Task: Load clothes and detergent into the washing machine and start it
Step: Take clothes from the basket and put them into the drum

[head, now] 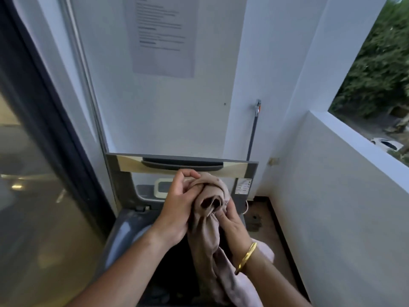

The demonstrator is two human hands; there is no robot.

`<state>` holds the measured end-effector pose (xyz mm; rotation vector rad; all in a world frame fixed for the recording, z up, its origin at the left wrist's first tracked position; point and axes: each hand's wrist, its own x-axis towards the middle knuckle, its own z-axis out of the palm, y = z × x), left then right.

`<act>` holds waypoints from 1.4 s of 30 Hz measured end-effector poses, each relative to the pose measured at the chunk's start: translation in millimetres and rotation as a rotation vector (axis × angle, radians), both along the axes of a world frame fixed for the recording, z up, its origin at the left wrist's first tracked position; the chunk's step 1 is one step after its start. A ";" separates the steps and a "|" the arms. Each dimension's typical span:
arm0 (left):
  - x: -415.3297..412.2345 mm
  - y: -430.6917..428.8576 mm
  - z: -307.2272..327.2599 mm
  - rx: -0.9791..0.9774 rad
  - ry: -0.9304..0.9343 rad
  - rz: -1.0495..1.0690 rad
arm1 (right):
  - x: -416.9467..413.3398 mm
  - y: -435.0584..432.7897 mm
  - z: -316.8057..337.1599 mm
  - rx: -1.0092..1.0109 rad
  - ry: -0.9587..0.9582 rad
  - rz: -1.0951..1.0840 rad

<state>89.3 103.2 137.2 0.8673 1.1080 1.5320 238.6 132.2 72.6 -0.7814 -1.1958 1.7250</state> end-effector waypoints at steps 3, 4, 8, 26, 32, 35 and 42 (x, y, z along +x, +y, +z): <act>-32.0 -27.9 -18.8 0.059 0.211 -0.232 | -21.3 2.3 12.3 0.008 0.043 -0.058; -40.1 -36.5 -29.3 0.051 0.352 -0.321 | -27.2 3.4 16.4 -0.024 0.045 -0.076; -51.2 -53.9 -53.6 -0.038 0.710 -0.418 | -52.4 3.6 21.3 -0.272 0.145 -0.148; -90.0 -16.1 -40.8 0.040 0.587 -0.098 | -75.5 -5.3 -10.6 -0.315 0.025 -0.247; -87.7 -39.3 -59.7 0.122 0.773 -0.436 | -70.0 11.9 -8.7 -0.634 0.032 -0.151; -96.2 -28.2 -69.4 0.165 0.983 -0.452 | -67.0 19.0 -21.7 -0.798 0.299 0.039; -119.2 -9.6 -93.7 -0.036 1.099 -0.057 | -34.8 8.6 -25.7 0.012 -0.325 0.164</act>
